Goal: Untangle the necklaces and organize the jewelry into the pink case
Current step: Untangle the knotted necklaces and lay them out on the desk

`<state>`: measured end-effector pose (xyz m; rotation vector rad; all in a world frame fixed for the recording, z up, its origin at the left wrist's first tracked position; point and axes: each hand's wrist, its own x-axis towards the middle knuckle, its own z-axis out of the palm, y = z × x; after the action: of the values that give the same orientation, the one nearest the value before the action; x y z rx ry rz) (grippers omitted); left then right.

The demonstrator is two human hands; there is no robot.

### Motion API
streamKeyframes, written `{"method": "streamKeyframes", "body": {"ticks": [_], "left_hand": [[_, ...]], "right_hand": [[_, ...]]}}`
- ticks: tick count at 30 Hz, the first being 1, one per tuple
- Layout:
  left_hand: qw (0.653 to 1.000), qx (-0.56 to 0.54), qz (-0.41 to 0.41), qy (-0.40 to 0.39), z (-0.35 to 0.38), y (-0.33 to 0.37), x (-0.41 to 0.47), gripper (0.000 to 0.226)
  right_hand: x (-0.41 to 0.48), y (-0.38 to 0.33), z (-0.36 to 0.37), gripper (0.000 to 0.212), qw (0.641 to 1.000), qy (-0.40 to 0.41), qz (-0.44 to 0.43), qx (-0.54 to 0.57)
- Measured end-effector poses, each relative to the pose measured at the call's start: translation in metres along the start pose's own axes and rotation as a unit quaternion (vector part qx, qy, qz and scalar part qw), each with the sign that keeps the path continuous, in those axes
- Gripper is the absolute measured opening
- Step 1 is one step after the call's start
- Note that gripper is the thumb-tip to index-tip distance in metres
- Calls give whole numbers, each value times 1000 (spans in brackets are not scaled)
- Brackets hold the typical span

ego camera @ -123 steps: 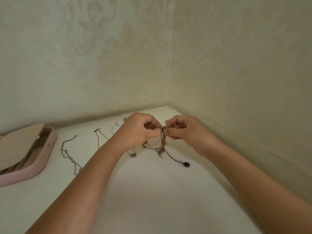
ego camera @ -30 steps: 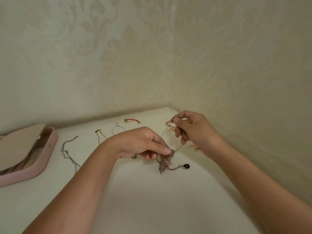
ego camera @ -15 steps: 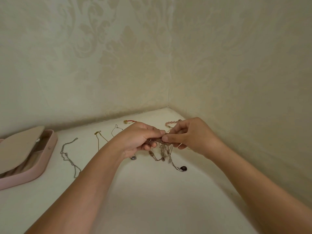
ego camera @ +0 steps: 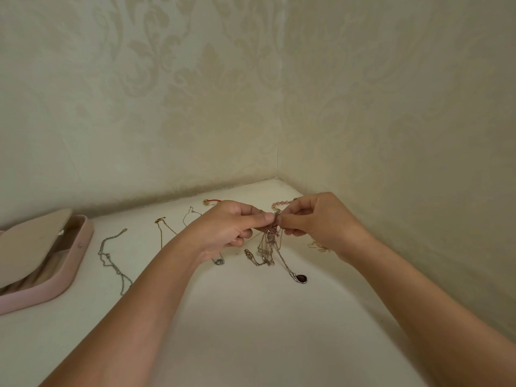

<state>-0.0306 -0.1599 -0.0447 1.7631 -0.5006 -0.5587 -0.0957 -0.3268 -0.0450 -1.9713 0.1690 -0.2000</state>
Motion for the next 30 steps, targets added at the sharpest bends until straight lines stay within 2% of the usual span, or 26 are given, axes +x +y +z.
{"method": "streamKeyframes", "body": {"ticks": [4,8,13,20,23,26,30], "left_hand": [[1000,24,4,-7,2,1,0,13],[999,-23,2,22,1,1,1,12],[996,-34,5,81,5,-2,4,8],[997,-52,-19,48,15,0,3,17],[996,-86,-1,25,16,2,2,23],[993,-115,18,11,15,1,3,31],[994,-108,30,-12,15,0,3,21]], "right_hand": [[0,-2,4,14,999,4,-23,33],[2,-2,7,15,996,14,-25,87],[2,1,10,18,995,28,-24,98],[-3,-2,11,14,997,35,-62,7],[-2,-1,13,14,991,73,-92,-62],[0,0,9,17,986,110,-97,-84],[1,0,9,14,984,120,-88,-97]]}}
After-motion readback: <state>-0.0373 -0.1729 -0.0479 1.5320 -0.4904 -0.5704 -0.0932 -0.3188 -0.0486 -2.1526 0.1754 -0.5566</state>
